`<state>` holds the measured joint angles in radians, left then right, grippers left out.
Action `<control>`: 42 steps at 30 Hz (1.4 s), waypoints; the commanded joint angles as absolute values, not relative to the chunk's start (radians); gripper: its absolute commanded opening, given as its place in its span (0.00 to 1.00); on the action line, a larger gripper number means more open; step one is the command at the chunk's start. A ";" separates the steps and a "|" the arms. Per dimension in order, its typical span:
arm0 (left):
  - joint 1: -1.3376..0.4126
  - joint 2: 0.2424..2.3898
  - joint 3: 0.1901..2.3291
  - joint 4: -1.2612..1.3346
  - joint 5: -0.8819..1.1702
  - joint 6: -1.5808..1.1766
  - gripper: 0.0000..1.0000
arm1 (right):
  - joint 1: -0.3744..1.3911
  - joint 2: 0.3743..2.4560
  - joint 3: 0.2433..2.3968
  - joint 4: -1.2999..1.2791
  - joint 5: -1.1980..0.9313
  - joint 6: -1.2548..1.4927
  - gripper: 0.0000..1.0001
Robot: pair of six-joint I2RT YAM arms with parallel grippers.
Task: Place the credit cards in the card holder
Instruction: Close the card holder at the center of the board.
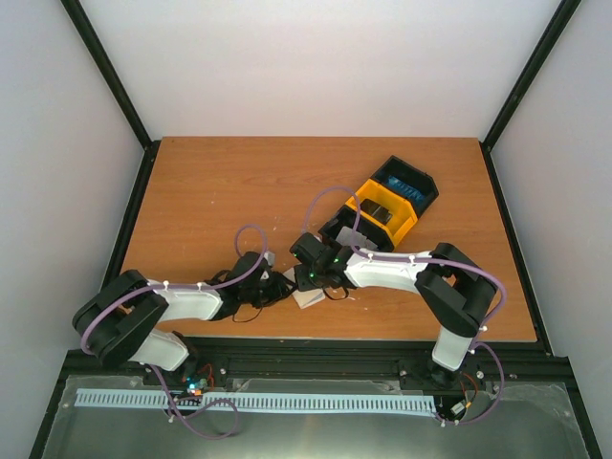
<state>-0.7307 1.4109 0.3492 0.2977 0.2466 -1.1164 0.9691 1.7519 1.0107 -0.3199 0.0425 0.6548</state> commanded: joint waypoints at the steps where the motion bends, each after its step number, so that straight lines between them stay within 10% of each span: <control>1: -0.741 1.454 0.348 0.175 0.201 -1.098 0.26 | 0.973 1.780 1.031 -0.334 0.021 0.646 0.06; 42: -0.742 1.459 0.339 0.186 0.204 -1.102 0.27 | 0.972 1.716 0.959 -0.329 0.053 0.663 0.09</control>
<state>-0.7307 1.4231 0.3592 0.2989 0.2462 -1.1160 0.9699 1.6932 0.9657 -0.3431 0.0624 0.6521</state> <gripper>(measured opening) 0.266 0.090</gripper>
